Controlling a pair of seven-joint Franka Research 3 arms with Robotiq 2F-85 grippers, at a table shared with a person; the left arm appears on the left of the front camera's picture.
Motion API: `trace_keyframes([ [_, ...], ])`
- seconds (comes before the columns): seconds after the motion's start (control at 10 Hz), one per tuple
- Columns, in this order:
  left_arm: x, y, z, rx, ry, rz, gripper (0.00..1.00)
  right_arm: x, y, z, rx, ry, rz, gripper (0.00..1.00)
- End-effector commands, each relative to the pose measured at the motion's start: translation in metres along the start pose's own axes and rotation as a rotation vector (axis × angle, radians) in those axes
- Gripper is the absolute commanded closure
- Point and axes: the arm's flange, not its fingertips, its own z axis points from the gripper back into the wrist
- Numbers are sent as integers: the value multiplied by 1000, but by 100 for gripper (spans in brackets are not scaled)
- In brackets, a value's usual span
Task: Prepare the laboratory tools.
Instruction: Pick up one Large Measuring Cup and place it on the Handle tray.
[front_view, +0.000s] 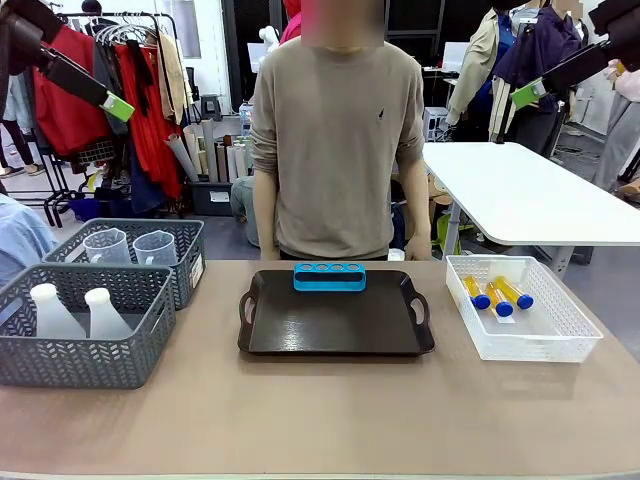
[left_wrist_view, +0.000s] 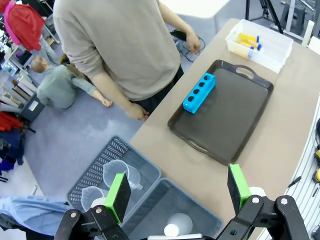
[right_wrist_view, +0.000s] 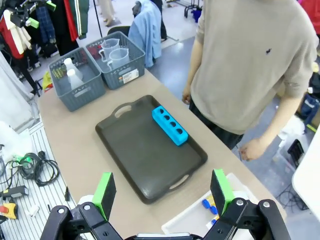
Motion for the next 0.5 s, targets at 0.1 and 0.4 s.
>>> trace_keyframes([
  [0.1,-1,1,1,7,7,-8,0,0,1,0,5,-3,2,0],
  [0.4,-1,1,1,7,7,-8,0,0,1,0,5,-3,2,0],
])
